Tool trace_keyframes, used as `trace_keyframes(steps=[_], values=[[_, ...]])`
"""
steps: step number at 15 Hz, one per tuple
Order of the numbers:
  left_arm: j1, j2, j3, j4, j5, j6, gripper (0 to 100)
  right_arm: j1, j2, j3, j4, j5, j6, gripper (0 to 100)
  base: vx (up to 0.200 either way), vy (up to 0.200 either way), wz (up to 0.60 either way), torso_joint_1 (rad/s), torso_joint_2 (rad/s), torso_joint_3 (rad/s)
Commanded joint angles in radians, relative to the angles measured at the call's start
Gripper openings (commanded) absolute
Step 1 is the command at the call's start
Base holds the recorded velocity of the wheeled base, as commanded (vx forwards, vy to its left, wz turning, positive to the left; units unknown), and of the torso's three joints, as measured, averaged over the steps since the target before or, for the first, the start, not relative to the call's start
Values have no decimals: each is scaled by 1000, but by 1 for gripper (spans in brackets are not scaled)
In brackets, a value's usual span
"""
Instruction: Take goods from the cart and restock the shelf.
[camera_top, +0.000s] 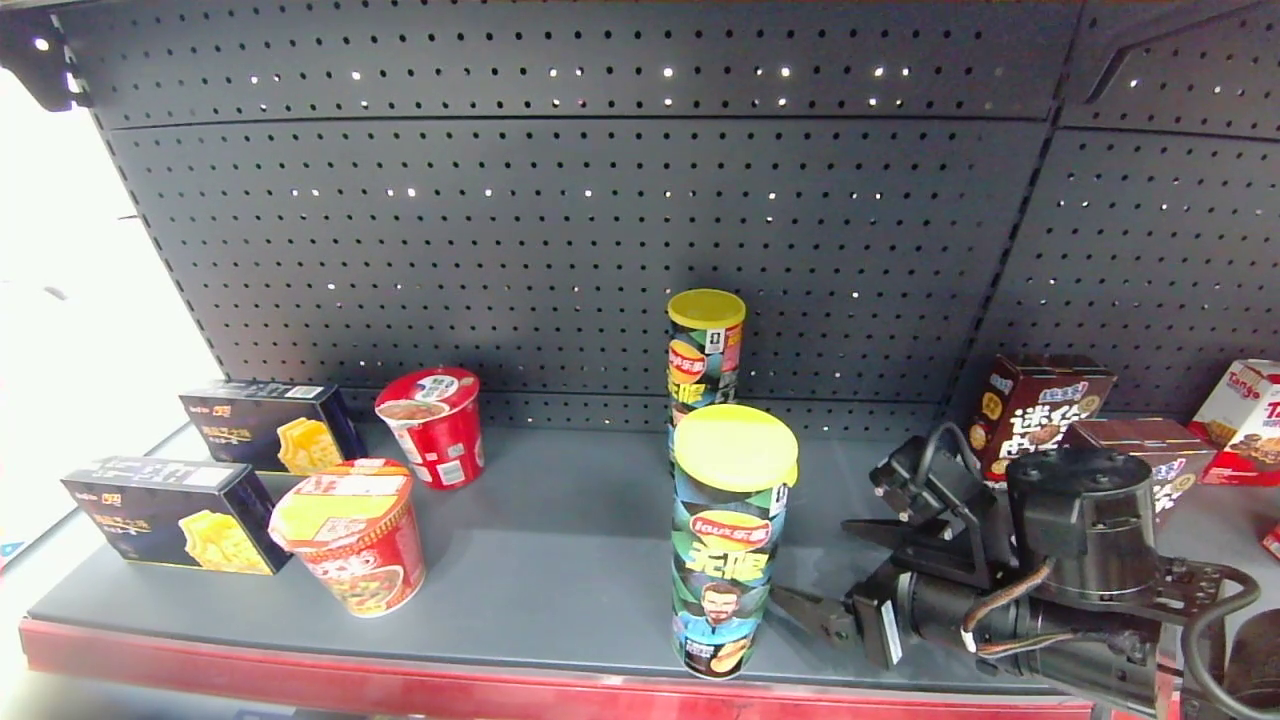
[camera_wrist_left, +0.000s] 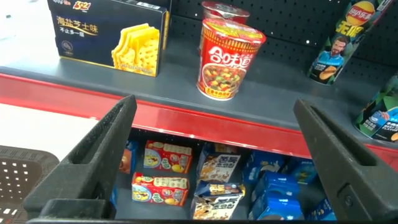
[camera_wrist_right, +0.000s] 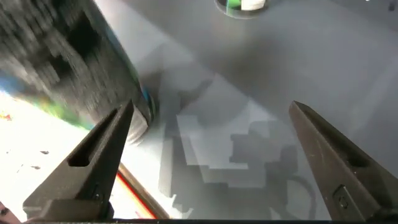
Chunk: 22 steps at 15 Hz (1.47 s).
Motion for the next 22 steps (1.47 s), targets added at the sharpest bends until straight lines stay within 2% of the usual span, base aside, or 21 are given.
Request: trace_keyframes(steps=[1,3,4,6,8,15,19,22], values=[[0,1,2,-2,-1,6,100,-21,-45,54,-13,3,0,100,0,0,0,0,0,0],[0,1,3,-2,7,22,100,-57,-71,89,-18,11,2,100,0,0,0,0,0,0],[0,1,2,0,18,34,100,-79,-76,118,-62,20,5,100,0,0,0,0,0,0],[0,1,3,-2,19,37,100,-96,-85,170,-144,27,-3,100,0,0,0,0,0,0],[0,1,3,0,19,36,100,-113,-94,206,-157,21,-3,100,0,0,0,0,0,0],[0,1,0,-2,-5,-1,100,-64,-82,175,-156,26,-7,100,0,0,0,0,0,0],[0,1,-1,-2,-5,-58,100,-22,-73,152,-147,31,-7,100,0,0,0,0,0,0],[0,1,-1,-2,-5,-56,100,-18,-27,109,-150,31,-7,100,0,0,0,0,0,0]])
